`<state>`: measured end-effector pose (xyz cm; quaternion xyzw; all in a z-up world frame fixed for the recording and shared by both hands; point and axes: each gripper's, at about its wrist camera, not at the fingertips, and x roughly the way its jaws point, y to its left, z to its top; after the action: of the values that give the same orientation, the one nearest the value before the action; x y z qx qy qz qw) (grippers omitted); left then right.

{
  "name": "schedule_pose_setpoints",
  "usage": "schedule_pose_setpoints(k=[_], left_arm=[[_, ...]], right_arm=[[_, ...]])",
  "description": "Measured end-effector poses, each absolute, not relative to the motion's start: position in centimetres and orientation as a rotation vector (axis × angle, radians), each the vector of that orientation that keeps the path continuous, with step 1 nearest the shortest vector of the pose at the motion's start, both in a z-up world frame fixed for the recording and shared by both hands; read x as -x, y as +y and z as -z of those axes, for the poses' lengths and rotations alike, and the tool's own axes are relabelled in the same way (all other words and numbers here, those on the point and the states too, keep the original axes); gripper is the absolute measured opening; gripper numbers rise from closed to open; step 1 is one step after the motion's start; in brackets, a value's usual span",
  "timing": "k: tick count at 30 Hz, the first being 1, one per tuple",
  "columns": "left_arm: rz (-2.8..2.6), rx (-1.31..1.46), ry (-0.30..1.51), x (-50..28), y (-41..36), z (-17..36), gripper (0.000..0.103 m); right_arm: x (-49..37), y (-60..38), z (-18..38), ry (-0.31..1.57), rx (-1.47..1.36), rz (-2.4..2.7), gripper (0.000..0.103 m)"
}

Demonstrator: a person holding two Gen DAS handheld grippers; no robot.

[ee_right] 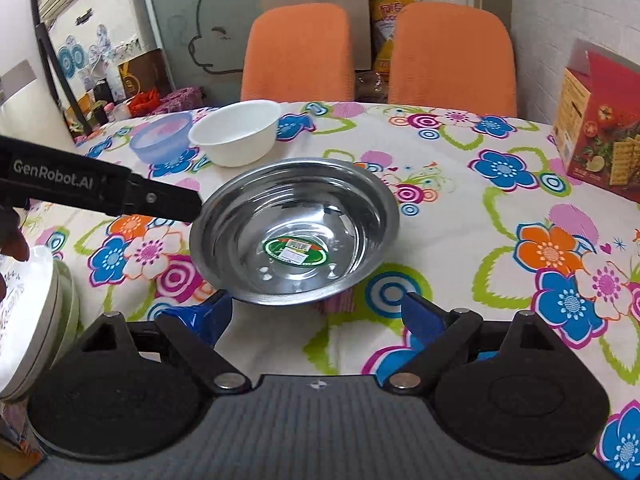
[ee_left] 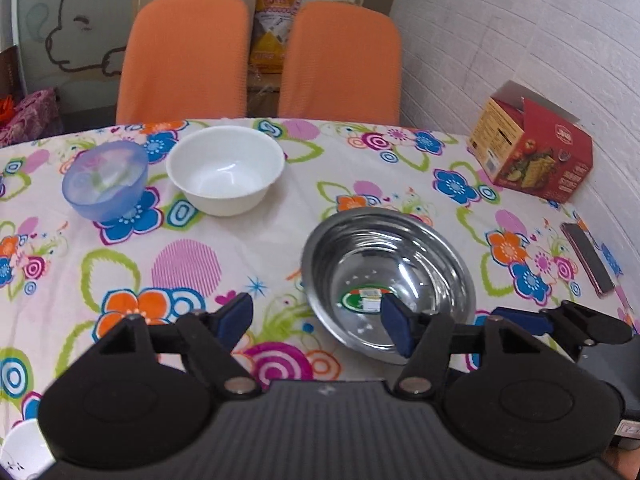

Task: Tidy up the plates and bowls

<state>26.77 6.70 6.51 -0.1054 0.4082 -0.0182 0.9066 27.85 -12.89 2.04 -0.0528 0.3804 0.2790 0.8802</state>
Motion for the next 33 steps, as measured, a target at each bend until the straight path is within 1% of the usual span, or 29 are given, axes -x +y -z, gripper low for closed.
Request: schedule_pose_setpoints(k=[5, 8, 12, 17, 19, 20, 22, 23, 26, 33], left_arm=[[0.048, 0.226, 0.923, -30.4, 7.0, -4.3, 0.063], [0.049, 0.228, 0.937, -31.8, 7.0, -3.4, 0.063], [0.051, 0.223, 0.951, -33.5, 6.6, -2.6, 0.063], [0.062, 0.211, 0.980, -34.7, 5.9, -1.5, 0.063], [0.073, 0.220, 0.989, -34.8, 5.8, -1.1, 0.059], [0.085, 0.227, 0.998, -35.0, 5.7, -0.9, 0.048], [0.087, 0.208, 0.994, -35.0, 5.3, -0.9, 0.034], [0.092, 0.205, 0.996, -34.9, 5.2, -1.0, 0.030], [0.094, 0.216, 0.993, -34.3, 5.3, -1.4, 0.030], [0.123, 0.217, 1.004, -30.0, 5.3, -3.0, 0.030]], right_arm=[[-30.0, -13.3, -2.0, 0.836, 0.043, -0.609, 0.079], [-30.7, -13.4, -2.1, 0.838, 0.009, -0.648, 0.079], [-33.5, -12.5, -1.6, 0.822, 0.062, -0.563, 0.079], [-34.8, -10.9, 0.2, 0.847, 0.092, -0.628, 0.077], [-34.4, -10.5, 0.3, 0.843, 0.090, -0.674, 0.076], [-34.1, -10.2, 0.3, 0.837, 0.095, -0.692, 0.077], [-33.5, -9.8, -0.1, 0.812, 0.118, -0.701, 0.077], [-33.1, -9.5, -0.4, 0.799, 0.132, -0.709, 0.077], [-32.1, -9.1, -1.4, 0.765, 0.182, -0.700, 0.077], [-28.9, -9.9, -2.4, 0.797, 0.132, -0.720, 0.077]])
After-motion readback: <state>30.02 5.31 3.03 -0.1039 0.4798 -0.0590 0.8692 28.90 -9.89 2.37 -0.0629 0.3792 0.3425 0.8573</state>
